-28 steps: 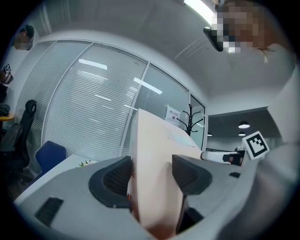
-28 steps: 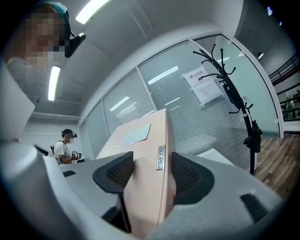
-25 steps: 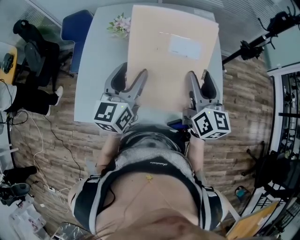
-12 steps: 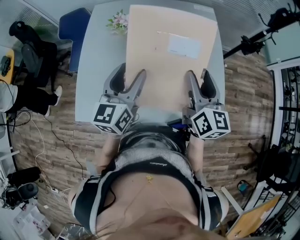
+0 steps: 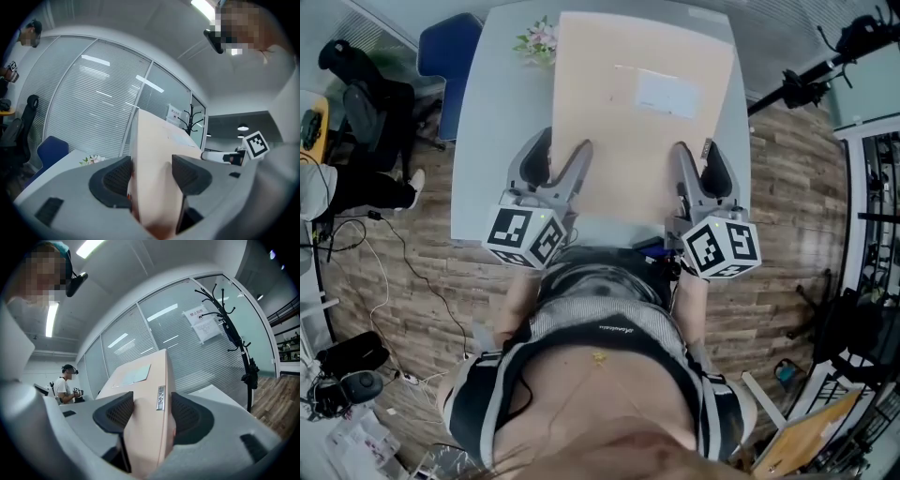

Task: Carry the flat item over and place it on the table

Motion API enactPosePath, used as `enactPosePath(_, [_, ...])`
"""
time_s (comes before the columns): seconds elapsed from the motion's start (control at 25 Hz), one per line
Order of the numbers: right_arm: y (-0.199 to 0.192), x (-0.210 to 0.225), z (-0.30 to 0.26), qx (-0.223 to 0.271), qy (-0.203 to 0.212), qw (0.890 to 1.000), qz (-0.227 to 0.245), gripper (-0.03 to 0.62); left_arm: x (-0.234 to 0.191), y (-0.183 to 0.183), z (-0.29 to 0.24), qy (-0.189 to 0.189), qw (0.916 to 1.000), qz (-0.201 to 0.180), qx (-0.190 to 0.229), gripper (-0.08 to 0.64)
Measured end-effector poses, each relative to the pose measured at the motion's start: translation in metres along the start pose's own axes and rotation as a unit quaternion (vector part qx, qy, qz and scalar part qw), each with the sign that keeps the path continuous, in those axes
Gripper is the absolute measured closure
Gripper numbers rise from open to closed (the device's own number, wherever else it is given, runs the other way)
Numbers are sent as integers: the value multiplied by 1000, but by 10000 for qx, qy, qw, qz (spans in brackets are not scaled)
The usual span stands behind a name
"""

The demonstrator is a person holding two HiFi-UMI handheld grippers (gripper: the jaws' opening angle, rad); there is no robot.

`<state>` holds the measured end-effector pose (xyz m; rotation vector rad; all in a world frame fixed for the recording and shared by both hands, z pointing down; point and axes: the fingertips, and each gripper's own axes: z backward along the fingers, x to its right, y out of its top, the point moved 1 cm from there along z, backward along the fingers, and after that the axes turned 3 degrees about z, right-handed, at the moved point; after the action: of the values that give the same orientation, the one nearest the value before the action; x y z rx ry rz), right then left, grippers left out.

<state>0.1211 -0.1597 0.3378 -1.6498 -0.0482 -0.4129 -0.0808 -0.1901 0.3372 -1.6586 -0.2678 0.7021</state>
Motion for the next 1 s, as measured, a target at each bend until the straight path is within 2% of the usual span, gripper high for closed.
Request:
enactPosePath(0.64, [-9,-6,-4,-105,-39,9999,61,348,-9,-7,4,51,10000,57,-65,293])
enactPosePath(1.0, [-28,-1,-12,-349,-122,9993,79,348,-20,-27,-1,127,9994,178,-272,294])
